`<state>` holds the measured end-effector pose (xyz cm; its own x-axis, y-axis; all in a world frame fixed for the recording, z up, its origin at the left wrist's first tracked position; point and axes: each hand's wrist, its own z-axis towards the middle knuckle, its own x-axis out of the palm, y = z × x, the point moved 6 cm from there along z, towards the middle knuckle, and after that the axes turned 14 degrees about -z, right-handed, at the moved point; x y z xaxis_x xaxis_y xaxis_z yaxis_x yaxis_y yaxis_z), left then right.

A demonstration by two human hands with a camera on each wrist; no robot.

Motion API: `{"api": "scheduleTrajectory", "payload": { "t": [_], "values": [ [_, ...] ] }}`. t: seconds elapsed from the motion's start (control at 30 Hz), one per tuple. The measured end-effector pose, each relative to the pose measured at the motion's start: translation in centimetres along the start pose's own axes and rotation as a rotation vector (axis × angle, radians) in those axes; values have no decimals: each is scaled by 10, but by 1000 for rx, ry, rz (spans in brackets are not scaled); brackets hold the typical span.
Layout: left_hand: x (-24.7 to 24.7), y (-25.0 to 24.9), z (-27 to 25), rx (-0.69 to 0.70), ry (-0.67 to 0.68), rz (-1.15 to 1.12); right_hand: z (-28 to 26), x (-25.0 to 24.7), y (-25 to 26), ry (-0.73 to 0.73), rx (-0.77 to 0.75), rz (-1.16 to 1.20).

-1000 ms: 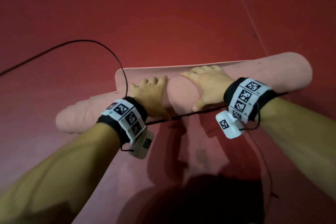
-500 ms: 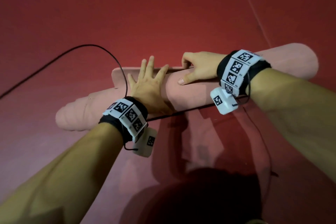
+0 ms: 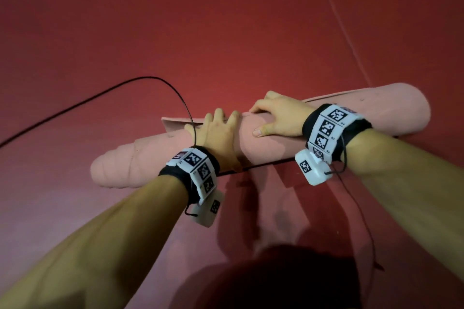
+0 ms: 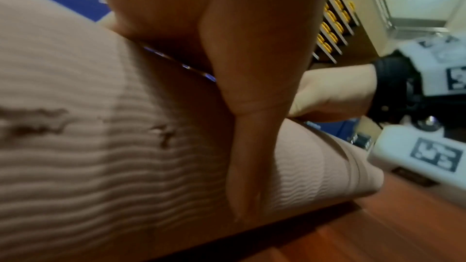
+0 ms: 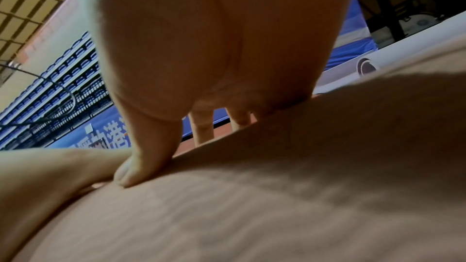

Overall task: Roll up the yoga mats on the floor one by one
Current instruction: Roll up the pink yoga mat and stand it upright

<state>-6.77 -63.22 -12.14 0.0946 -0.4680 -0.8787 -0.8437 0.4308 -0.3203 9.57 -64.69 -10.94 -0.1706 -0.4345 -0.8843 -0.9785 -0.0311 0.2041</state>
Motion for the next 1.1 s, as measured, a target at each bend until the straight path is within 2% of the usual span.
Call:
{"api": "scheduleTrajectory", "payload": {
  "t": [0.1, 0.2, 0.43, 0.53, 0.63, 0.8, 0.97, 1.1],
  "values": [
    [-6, -6, -7, 16, 31, 70, -10, -2, 9, 28, 1, -69],
    [-33, -10, -17, 107, -1, 166, -22, -26, 23, 20, -8, -130],
    [-185, -20, -39, 382, -258, 508, -18, -145, 71, 16, -5, -191],
    [-234, -22, -57, 498, -385, 540, -8, -182, 102, -48, -67, 44],
    [-255, -10, -73, 564, -497, 550, 0, -191, 126, -186, -116, 269],
    [-252, 17, -86, 573, -527, 589, 2, -179, 144, -336, -172, 444],
    [-273, 23, -96, 501, -691, 519, -5, -207, 144, -449, -120, 386],
    [-299, 17, -101, 431, -763, 416, -16, -229, 132, -540, -77, 405]
  ]
}}
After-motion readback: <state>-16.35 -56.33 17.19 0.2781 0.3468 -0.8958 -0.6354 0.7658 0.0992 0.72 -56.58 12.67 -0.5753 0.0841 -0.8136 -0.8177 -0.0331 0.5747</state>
